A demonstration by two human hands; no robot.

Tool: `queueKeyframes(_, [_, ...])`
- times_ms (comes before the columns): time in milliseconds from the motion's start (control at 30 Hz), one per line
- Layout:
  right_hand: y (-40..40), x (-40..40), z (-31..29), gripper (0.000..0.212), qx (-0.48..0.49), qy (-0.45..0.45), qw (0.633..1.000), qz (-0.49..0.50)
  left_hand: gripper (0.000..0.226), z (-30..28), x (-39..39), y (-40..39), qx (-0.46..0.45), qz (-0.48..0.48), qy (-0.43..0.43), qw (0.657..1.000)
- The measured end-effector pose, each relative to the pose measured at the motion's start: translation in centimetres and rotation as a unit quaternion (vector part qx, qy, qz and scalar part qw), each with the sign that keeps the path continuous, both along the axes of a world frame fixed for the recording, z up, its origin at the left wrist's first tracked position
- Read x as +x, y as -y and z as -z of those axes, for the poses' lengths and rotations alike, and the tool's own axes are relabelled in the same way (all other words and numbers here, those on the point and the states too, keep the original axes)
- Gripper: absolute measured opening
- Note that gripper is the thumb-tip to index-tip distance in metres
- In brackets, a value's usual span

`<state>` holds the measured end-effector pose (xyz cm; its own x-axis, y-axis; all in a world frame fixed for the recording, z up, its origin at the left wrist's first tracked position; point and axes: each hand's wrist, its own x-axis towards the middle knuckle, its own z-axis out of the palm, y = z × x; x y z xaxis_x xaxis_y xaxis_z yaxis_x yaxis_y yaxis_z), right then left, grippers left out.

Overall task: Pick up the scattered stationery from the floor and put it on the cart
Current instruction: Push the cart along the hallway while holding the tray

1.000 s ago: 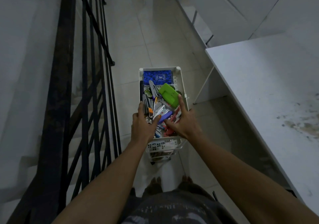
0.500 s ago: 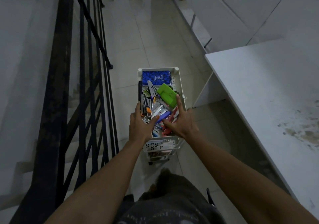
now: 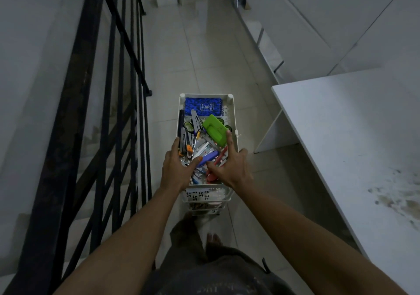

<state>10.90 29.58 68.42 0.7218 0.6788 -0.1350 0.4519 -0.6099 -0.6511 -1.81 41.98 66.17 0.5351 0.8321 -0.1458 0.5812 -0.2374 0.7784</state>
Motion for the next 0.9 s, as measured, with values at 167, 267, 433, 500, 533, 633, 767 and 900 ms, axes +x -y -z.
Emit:
queueKeyframes(167, [-0.9, 1.6, -0.1, 0.118, -0.02, 0.001, 1.0, 0.011, 0.094, 0.1, 1.7, -1.1, -0.002, 0.006, 0.001, 1.0])
queueKeyframes(267, [-1.6, 2.6, -0.2, 0.117, -0.024, 0.007, 1.0, 0.017, 0.094, 0.0, 3.0, -1.9, -0.008, 0.006, 0.001, 1.0])
queueKeyframes(433, [-3.6, 4.0, -0.3, 0.117, -0.02, 0.005, 0.999, 0.027, 0.094, 0.1, 4.7, -4.2, -0.008, 0.018, 0.003, 1.0])
queueKeyframes(500, [-4.5, 4.7, -0.3, 0.117, -0.022, 0.01, 0.999, 0.034, 0.095, 0.1, 5.4, -5.1, -0.01, 0.023, 0.005, 1.0])
queueKeyframes(533, [-4.8, 5.1, -0.3, 0.117, -0.023, 0.012, 0.999, 0.036, 0.095, 0.2, 5.8, -5.5, -0.01, 0.023, 0.005, 1.0])
queueKeyframes(633, [-5.8, 6.6, -0.3, 0.116, -0.024, 0.011, 0.999, 0.035, 0.095, 0.3, 7.2, -6.2, -0.008, 0.021, 0.005, 1.0])
queueKeyframes(767, [-6.4, 8.5, 0.0, 0.116, -0.023, 0.015, 0.999, 0.042, 0.094, 0.4, 9.2, -7.2, -0.004, 0.031, 0.01, 0.999])
queueKeyframes(900, [-6.4, 10.4, 0.1, 0.115, -0.034, 0.022, 0.998, 0.056, 0.094, 0.2, 11.4, -7.5, 0.006, 0.051, 0.013, 0.999])
